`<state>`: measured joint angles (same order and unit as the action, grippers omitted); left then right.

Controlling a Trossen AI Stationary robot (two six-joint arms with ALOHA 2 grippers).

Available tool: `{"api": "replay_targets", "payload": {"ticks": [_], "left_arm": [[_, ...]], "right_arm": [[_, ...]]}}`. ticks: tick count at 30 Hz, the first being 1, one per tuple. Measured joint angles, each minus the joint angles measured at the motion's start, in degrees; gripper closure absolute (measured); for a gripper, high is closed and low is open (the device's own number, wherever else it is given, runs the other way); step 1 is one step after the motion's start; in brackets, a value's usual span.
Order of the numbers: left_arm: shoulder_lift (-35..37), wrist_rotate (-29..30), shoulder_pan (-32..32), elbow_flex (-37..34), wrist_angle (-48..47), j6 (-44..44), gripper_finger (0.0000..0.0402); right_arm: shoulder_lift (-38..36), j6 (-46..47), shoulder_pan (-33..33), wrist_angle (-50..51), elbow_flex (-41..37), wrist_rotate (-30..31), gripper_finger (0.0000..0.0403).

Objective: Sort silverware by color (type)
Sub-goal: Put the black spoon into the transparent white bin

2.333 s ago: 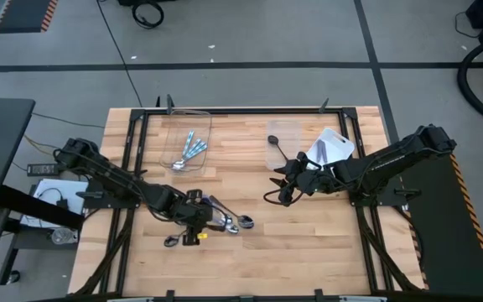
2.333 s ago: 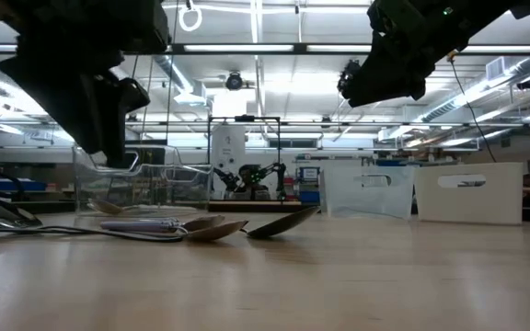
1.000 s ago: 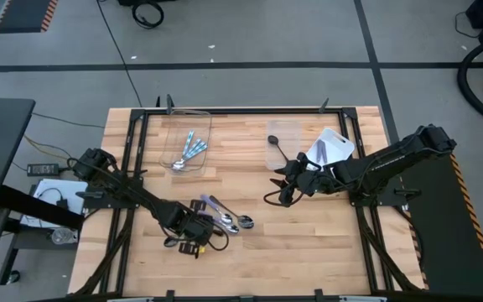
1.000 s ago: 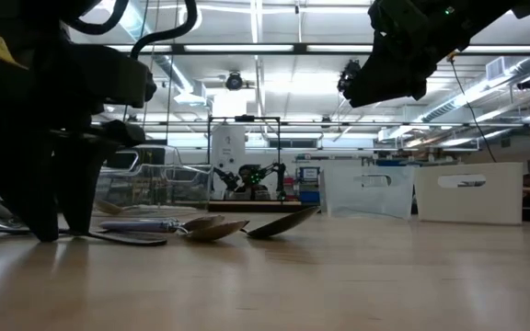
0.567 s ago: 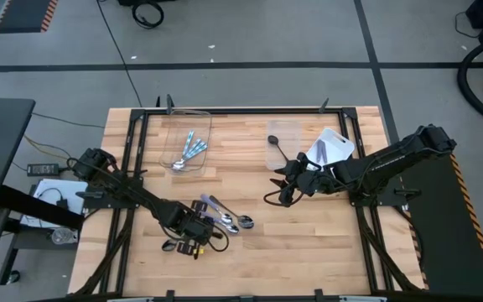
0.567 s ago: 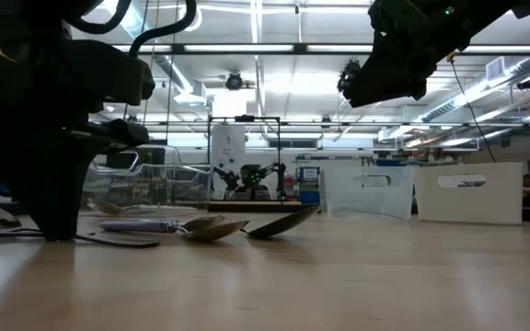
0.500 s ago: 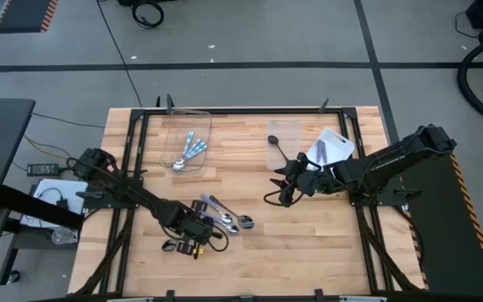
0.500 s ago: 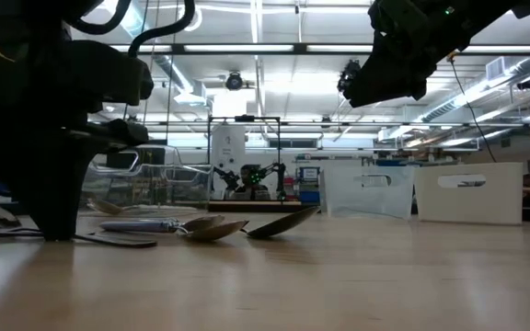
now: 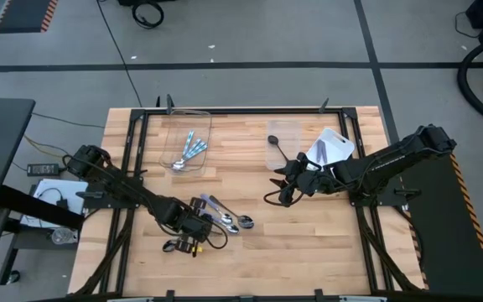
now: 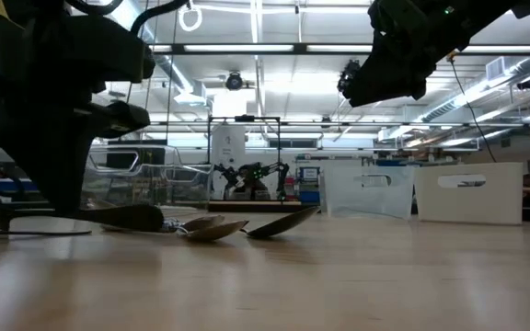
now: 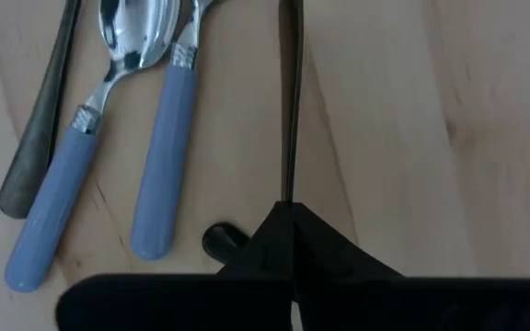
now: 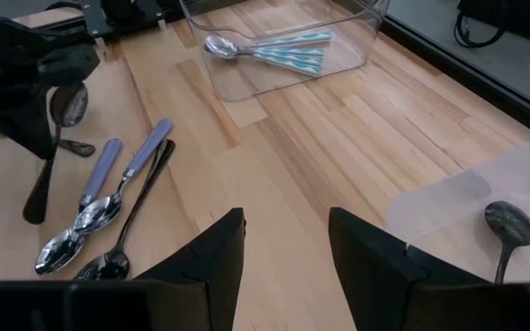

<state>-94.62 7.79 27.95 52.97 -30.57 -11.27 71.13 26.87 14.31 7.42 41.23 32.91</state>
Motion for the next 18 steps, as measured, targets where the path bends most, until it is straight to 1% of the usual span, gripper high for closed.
{"api": "replay_targets", "payload": {"ticks": [11, 18], "left_arm": [[0.45, 0.6, -0.47, 0.16, -1.24, -0.15, 0.04], [0.47, 2.67, -0.47, 3.0, -2.03, 1.44, 0.0401]], "right_arm": [[0.0, 0.07, 0.0, -0.11, 0.0, 0.0, 0.0234], [0.0, 0.15, 0.0, -0.11, 0.0, -0.47, 0.0234]]}}
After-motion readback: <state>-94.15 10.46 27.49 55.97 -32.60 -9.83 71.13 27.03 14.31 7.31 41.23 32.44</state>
